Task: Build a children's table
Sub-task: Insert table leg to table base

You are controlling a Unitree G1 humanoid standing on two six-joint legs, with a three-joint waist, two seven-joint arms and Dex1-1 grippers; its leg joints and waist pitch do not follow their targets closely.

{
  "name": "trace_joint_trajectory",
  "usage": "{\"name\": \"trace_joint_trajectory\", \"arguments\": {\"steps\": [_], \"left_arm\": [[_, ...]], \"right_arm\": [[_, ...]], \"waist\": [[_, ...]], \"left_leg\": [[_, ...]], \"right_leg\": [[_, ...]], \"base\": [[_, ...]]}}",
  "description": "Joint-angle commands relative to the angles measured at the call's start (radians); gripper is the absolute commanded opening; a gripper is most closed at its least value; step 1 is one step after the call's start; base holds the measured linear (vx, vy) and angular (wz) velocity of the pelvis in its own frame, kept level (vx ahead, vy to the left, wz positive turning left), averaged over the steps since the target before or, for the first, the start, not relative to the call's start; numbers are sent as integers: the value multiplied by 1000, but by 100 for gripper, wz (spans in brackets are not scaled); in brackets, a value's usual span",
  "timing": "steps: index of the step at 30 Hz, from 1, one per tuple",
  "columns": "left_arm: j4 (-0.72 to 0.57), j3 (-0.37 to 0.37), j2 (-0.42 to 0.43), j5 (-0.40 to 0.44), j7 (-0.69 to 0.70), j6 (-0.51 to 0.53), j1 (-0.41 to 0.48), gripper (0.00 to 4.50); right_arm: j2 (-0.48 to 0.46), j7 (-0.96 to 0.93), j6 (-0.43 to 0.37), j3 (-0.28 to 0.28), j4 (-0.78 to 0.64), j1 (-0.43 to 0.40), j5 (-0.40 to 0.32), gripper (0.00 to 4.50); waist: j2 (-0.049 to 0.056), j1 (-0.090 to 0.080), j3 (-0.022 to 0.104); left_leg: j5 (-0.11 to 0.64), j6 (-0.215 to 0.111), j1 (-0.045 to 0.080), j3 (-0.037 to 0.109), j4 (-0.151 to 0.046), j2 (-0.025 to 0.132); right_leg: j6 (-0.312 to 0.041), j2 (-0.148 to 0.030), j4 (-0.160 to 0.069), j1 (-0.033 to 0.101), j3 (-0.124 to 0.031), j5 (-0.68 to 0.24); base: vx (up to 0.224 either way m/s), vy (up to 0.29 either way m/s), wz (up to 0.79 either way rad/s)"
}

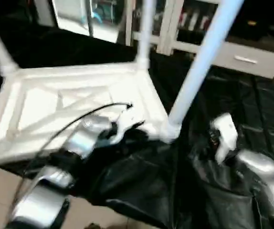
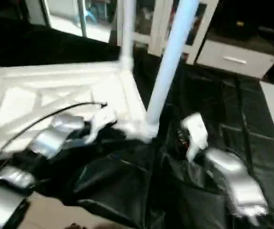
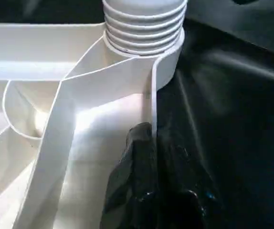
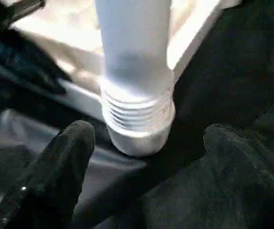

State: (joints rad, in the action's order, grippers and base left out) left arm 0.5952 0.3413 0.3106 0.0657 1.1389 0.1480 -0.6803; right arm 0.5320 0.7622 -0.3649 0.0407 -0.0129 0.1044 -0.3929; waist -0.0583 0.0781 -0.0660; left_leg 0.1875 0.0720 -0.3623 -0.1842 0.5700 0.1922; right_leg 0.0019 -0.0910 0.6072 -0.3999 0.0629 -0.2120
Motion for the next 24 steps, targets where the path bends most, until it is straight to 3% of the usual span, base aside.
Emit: {"name": "trace_joint_trajectory", "arguments": {"steps": [1, 7, 8, 11, 13, 16, 17, 20, 24], "left_arm": [[-19, 82, 18, -2, 118, 6, 60, 0], [-79, 104, 80, -5, 208, -28, 94, 0], [-106, 115, 103, -4, 245, -34, 103, 0], [-125, 120, 110, -4, 254, -33, 104, 0], [-139, 122, 112, -4, 254, -28, 104, 0], [-143, 123, 109, -5, 255, -27, 101, 0], [-144, 125, 107, -4, 256, -28, 101, 0], [-145, 130, 105, 2, 254, -37, 100, 0], [-154, 132, 109, 5, 252, -37, 103, 0]], "right_arm": [[56, 110, -9, -5, -51, -13, -38, 433], [115, 211, 7, 23, -56, 8, -31, 448], [126, 256, 25, 51, -56, 30, -27, 448], [122, 291, 41, 91, -49, 55, -9, 448], [113, 304, 52, 112, -35, 69, 7, 448], [96, 312, 71, 138, -5, 89, 31, 448], [83, 316, 80, 150, 17, 104, 43, 448], [51, 324, 94, 173, 66, 141, 66, 448], [50, 340, 110, 193, 97, 162, 75, 448]], "waist": [[-2, 3, 55], [-5, 9, 53], [-5, 11, 54], [-5, 7, 57], [-6, 11, 62], [-5, 10, 66], [-1, 10, 66], [-3, 9, 68], [-3, 14, 69]], "left_leg": [[154, -102, 8, 10, -60, 50], [172, -81, 14, 7, -60, 48], [161, -78, 15, 7, -61, 49], [135, -81, 11, 8, -59, 48], [102, -90, 16, 5, -53, 48], [69, -103, 12, 5, -49, 44], [74, -103, 12, 6, -49, 44], [104, -91, 14, 4, -48, 45], [91, -89, 14, 4, -47, 45]], "right_leg": [[-265, -62, -61, 58, -50, -14], [-244, -61, -66, 50, -53, -92], [-244, -60, -65, 49, -52, -90], [-244, -59, -56, 52, -50, -59], [-262, -58, -50, 51, -51, 1], [-282, -55, -41, 54, -49, 67], [-283, -56, -41, 55, -49, 65], [-288, -58, -43, 54, -49, 29], [-289, -55, -38, 56, -50, 56]], "base": [[0, 0, 0], [0, 0, 0], [0, 0, 0], [0, 0, 0], [0, 0, 0], [0, 0, 0], [0, 0, 0], [0, 0, 0], [0, 0, 0]]}}
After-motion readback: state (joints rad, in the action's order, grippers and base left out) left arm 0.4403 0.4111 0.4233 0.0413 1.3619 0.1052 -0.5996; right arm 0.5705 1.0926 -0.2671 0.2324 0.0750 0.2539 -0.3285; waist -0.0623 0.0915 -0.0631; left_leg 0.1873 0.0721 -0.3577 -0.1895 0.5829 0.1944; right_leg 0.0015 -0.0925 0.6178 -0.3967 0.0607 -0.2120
